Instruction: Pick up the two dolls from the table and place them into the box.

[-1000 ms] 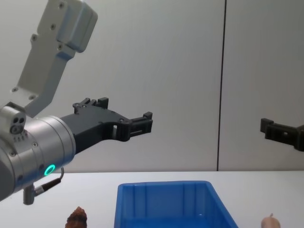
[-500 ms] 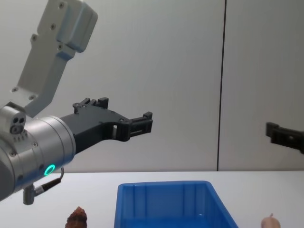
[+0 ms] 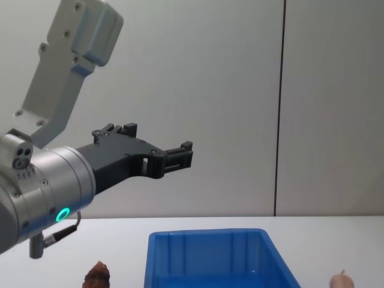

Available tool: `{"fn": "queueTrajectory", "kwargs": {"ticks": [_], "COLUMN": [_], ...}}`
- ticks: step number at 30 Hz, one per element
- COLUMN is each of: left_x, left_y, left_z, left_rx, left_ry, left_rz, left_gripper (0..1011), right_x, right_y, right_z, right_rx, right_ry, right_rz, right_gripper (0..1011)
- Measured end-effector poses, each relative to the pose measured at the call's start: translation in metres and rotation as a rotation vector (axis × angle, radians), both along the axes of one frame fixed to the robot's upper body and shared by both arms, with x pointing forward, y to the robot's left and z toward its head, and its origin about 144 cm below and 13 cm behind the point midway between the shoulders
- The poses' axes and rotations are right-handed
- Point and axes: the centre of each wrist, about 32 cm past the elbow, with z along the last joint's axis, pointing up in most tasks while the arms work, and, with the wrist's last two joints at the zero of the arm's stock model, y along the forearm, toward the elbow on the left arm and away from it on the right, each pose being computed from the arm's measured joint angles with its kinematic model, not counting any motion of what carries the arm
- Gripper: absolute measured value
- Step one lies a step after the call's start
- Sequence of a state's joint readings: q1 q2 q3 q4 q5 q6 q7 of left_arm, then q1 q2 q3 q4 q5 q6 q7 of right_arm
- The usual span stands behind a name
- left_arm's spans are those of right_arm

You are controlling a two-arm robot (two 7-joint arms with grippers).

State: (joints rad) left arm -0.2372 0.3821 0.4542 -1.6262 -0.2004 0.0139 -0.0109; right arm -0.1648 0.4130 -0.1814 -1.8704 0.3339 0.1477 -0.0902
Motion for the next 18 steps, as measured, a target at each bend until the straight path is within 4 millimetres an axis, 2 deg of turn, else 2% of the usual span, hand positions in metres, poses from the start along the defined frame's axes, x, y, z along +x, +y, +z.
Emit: {"fn": "queueTrajectory", "kwargs": {"ticks": [8, 18], "left_x": [0.0, 0.0], "left_y": [0.0, 0.0], "left_z": [0.0, 0.0], "left_rx": [0.0, 0.0], "left_ry": [0.0, 0.0], "left_rz": [0.0, 0.0], "left_gripper": [1006, 1005], "right_x": [-0.005, 0.009], "right_y": [-0.002, 0.002], "right_z": [-0.006, -0.021], "right_rx": [-0.031, -0.084], "right_ry": [0.097, 0.19], "right_rz": [-0.051, -0.074], "right_gripper": [1001, 1001]}}
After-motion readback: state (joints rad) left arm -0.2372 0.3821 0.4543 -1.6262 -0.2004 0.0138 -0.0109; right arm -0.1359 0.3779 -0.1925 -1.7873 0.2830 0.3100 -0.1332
